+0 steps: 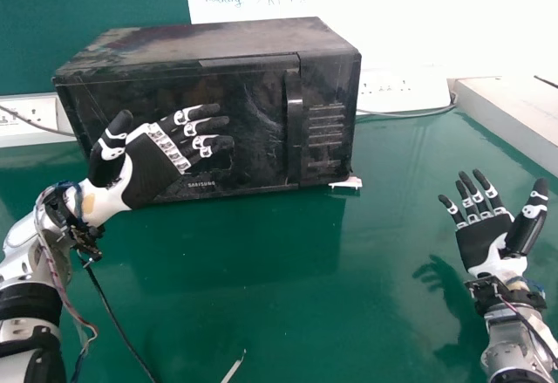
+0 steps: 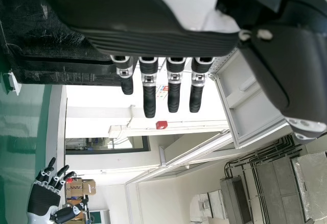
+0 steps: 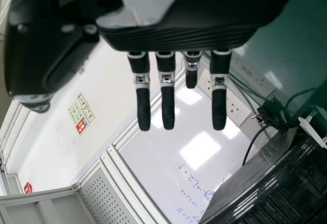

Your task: Open the door of oven

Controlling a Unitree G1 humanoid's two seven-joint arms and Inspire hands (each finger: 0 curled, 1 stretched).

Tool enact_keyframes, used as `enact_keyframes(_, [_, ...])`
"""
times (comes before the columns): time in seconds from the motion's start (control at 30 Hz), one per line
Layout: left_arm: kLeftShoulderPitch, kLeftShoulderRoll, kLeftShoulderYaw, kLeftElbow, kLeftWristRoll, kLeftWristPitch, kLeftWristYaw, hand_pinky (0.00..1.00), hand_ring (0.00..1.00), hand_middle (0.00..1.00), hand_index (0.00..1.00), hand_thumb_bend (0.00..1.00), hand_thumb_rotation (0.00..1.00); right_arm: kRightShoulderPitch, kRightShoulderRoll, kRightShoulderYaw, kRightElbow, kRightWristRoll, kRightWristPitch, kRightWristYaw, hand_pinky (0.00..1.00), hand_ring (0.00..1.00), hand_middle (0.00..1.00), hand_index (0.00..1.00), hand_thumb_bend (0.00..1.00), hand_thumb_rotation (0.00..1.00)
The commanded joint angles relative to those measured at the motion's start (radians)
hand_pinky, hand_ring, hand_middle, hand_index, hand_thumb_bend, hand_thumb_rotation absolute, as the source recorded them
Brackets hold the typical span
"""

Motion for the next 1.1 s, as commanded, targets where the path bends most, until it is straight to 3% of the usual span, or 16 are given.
enact_keyframes(0.0, [-0.012, 0.011, 0.002, 0.008, 0.001, -0.008, -0.003, 0.49, 0.61, 0.70, 0.66, 0.91, 0.82, 0.009, 0.006, -0.002, 0.012, 0.001, -0.002, -0.002, 0.62, 0.85, 0.92, 0.90, 1.00, 0.88])
enact_keyframes(0.63, [-0.014, -0.004, 0.001, 0.014, 0.001, -0.009, 0.028, 0.48, 0.63, 0.73, 0.67, 0.89, 0.84, 0.008, 0.002, -0.001, 0.017, 0.000, 0.004, -0.005, 0.57, 0.82, 0.89, 0.87, 1.00, 0.88])
enact_keyframes(1.07, [-0.027, -0.048, 0.009, 0.023, -0.010, 0.044, 0.124, 0.57, 0.78, 0.84, 0.78, 0.89, 0.81, 0.004, 0.014, -0.010, 0.015, 0.014, -0.008, 0.010, 0.64, 0.87, 0.92, 0.89, 1.00, 0.88])
